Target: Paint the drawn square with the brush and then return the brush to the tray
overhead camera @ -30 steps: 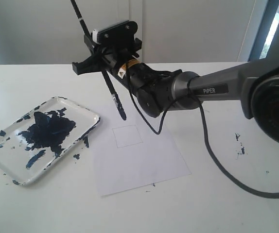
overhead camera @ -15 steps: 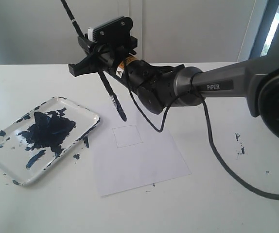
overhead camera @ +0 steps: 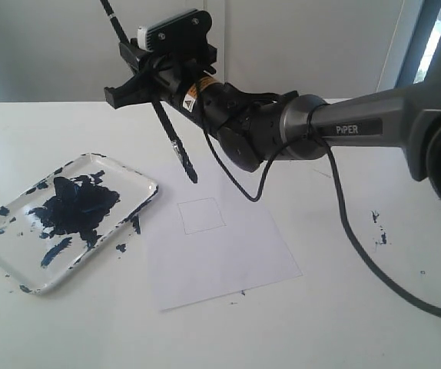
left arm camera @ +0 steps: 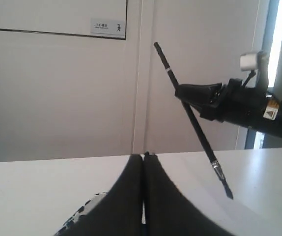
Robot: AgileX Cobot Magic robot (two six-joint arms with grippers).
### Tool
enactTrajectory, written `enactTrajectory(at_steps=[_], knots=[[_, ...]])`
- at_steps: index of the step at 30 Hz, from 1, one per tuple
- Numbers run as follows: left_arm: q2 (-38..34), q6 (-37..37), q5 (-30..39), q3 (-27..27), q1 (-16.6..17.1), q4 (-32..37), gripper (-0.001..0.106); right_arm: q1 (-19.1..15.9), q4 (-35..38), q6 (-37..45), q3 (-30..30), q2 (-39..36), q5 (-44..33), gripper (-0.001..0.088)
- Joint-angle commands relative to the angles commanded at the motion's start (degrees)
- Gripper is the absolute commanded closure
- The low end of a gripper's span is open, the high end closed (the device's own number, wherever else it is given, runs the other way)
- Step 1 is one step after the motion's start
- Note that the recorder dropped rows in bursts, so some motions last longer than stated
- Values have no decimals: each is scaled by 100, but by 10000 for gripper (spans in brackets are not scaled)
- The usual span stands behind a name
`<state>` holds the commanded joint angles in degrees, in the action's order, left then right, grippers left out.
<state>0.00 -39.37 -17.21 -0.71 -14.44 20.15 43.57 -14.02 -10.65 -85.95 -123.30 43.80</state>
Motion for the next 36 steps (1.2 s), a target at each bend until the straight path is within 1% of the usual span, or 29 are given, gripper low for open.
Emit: enactTrajectory(at_steps=[3,4,5,6,7,8,9,10,11,12,13,14,16,18,20,21,22,26,29,31,34,36], knots=[[-20,-467,423,0,0,0,1004,0,0,0,0,0,0,868],[-291,-710,496,0,0,76,1004,0,0,0,0,0,0,868],[-442,-762,467,0,0,115,1004,0,0,0,0,11,0,868],[-912,-882,149,0,0,193,1004,0,0,0,0,24,0,868],[-1206,-953,-118,-11,0,208,1004,0,0,12,0,35,0,868],[-1877,-1043,-579,-141,0,372,1004,0,0,36,0,80,-11,868],[-2168,-1095,-616,-248,0,475,1004,0,0,36,0,84,-27,868],[-2962,-1174,-632,-605,0,648,1004,0,0,73,0,155,-158,868],[-3293,-1190,-661,-770,0,728,1004,0,0,158,0,183,-250,868],[-4126,-1328,-749,-1211,0,880,1004,0,0,397,0,264,-609,868],[-4685,-1532,-749,-1569,0,986,1004,0,0,479,0,325,-853,868],[-5294,-1824,-817,-1854,0,1201,1004,-11,0,534,0,346,-1045,868],[-6247,-2803,-973,-2326,0,1915,1004,-20,0,546,0,355,-1096,868],[-7049,-3706,-1604,-2675,0,2793,1004,-20,0,546,0,355,-1056,868],[-7735,-4262,-2339,-3002,0,3292,1004,-59,0,546,9,355,-1043,868],[-7998,-4587,-2389,-3160,0,3519,1004,-95,0,546,20,355,-1043,868],[-8130,-4744,-2363,-3246,0,3663,1004,-135,0,546,42,355,-1043,868],[-8650,-5129,-2484,-3553,0,4241,1004,-243,0,436,179,355,-935,868],[-8975,-5440,-2545,-3733,0,4529,1004,-293,0,423,287,355,-851,868],[-9149,-5525,-2785,-3784,0,4609,1004,-305,0,423,341,355,-763,868],[-9407,-5514,-3464,-3841,0,4651,1004,-327,0,384,395,343,-639,868],[-9522,-5514,-3625,-3877,0,4719,1004,-351,0,221,420,318,-459,868]])
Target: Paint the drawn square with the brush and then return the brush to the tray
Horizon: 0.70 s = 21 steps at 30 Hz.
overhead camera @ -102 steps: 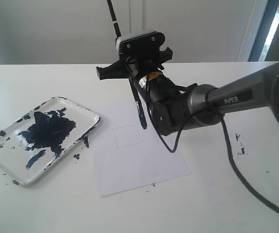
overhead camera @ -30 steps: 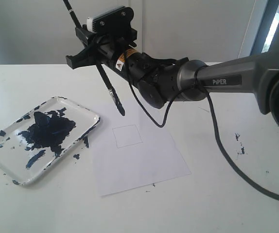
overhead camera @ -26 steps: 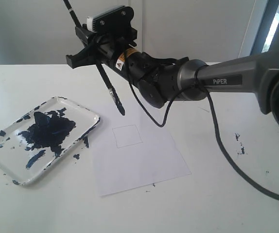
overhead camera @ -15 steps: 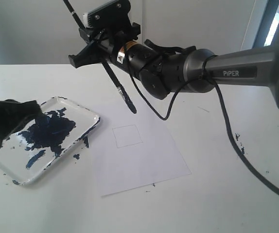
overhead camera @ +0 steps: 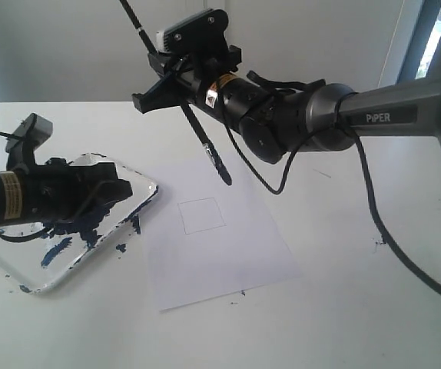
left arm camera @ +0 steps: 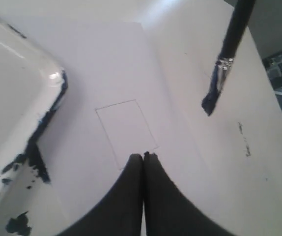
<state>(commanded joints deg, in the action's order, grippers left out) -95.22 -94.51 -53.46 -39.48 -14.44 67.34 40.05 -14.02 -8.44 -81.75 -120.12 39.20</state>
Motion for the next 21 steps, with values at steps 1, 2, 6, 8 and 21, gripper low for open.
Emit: enactTrajectory(at_steps=[1,2,6,8,21], knots=[[-49,-12,-11,0,0,16,1004,-14,-15,-103,-2,-46,85,868],[-90,-22,-11,0,0,57,1004,-14,-15,-131,-2,-70,145,868],[-318,-188,-332,0,0,308,1004,-27,-15,-218,2,-239,348,868],[-378,-242,-343,0,0,353,1004,-27,-15,-271,2,-354,445,868],[-551,-635,-12,-124,-40,775,1004,-27,-25,-999,11,-859,1370,868]])
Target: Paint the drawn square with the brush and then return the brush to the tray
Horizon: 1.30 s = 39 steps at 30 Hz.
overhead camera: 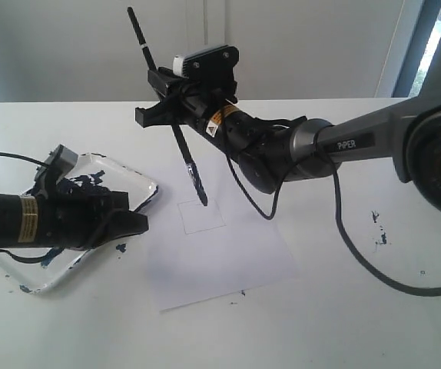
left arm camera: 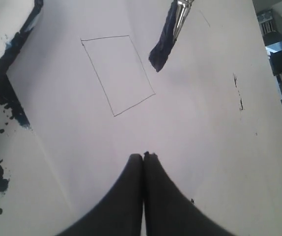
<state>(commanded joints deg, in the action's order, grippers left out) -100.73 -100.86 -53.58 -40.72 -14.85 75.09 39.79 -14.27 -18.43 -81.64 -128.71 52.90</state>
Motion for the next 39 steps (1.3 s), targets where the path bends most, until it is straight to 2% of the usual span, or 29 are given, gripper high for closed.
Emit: enactTrajectory(at_steps=[4,5,7,9,12,16,20,25,32,39], knots=[[0,-261,704,-248,-330,374,1004,0,0,-244,0,-124,332,868],[0,-462,1185,-379,-540,645,1004,0,0,-244,0,-160,349,868],[0,-909,1804,-523,-731,1124,1004,0,-29,-255,0,-172,334,868],[0,-1233,2059,-643,-761,1540,1004,0,-109,-255,0,-172,334,868],[-66,-1400,2087,-801,-761,1668,1004,0,-122,-255,0,-172,334,868],[-455,-2035,1761,-1210,-761,2232,1004,0,-120,-255,0,-172,391,868],[-722,-2034,1681,-1392,-761,2363,1004,-58,-146,-239,0,-172,392,868],[-925,-2020,1561,-1447,-761,2380,1004,-155,-469,-570,0,-182,382,868],[-1046,-2020,1418,-1474,-761,2367,1004,-155,-606,-632,0,-211,393,868],[-1064,-2020,1408,-1474,-761,2402,1004,-155,-611,-1021,0,-508,923,868]])
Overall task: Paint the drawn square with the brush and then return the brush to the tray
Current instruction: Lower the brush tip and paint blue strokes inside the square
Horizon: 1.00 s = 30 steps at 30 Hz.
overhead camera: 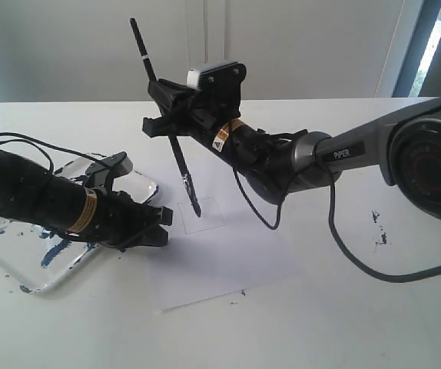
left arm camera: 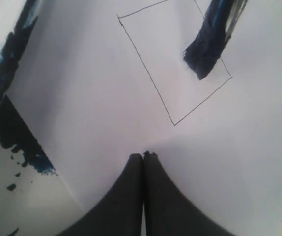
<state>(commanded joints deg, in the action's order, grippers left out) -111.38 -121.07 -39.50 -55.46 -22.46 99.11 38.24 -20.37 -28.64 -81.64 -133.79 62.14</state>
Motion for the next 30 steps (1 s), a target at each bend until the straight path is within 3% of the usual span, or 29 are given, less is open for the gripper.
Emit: enactTrajectory(at_steps=[30], knots=[[0,0,-129,0,0,-44,1004,0,-458,-574,0,-121,308,868]])
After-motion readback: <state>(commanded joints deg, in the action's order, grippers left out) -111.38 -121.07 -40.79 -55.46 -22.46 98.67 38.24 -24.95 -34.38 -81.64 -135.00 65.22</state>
